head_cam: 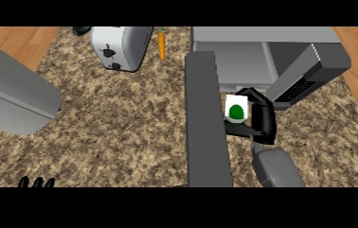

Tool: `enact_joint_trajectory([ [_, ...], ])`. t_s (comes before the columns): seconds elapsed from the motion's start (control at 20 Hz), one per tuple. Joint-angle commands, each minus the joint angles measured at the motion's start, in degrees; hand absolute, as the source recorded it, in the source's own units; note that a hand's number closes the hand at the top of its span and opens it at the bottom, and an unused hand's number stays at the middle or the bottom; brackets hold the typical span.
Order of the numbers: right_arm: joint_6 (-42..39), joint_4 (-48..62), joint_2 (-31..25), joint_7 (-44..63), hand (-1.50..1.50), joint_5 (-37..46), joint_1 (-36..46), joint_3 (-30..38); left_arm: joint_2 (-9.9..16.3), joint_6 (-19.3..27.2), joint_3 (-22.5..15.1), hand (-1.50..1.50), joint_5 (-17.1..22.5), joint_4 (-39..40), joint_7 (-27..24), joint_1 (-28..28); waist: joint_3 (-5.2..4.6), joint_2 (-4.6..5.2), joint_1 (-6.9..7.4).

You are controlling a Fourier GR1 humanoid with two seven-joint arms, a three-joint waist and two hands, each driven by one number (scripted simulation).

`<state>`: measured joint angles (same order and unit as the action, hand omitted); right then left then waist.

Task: Pick up the milk, place it into the microwave and close the microwave

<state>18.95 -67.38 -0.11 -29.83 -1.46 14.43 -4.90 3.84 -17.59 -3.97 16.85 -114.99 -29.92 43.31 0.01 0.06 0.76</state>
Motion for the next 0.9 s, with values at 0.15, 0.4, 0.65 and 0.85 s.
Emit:
enact_joint_trajectory([
  [0.15, 6.46, 19.72, 0.08, -3.04, 1.50, -3.91, 13.12, 1.97, 0.64, 0.88, 2.59, -1.50, 3.12, -0.33, 4.25, -3.89, 0.05, 0.22, 0.50],
  [0.4, 4.69, 35.91, 0.08, -9.92, 1.50, -4.55, 22.74, 9.63, 1.60, -2.55, 3.34, -1.50, 2.25, 2.61, 0.43, -2.34, 0.07, 0.55, 1.47],
  [0.65, 7.79, 46.09, -4.15, -12.39, 1.50, -2.52, 28.43, 11.66, 0.67, -1.14, 1.60, -1.50, 0.58, -0.54, 1.85, -1.84, 0.14, 1.06, 2.70],
  [0.85, 10.65, 51.79, -6.27, -11.14, 1.50, -1.24, 33.06, 12.35, 1.38, -2.35, 2.41, -1.50, 1.08, 3.99, 1.59, -5.43, 0.15, 1.66, 3.47],
])
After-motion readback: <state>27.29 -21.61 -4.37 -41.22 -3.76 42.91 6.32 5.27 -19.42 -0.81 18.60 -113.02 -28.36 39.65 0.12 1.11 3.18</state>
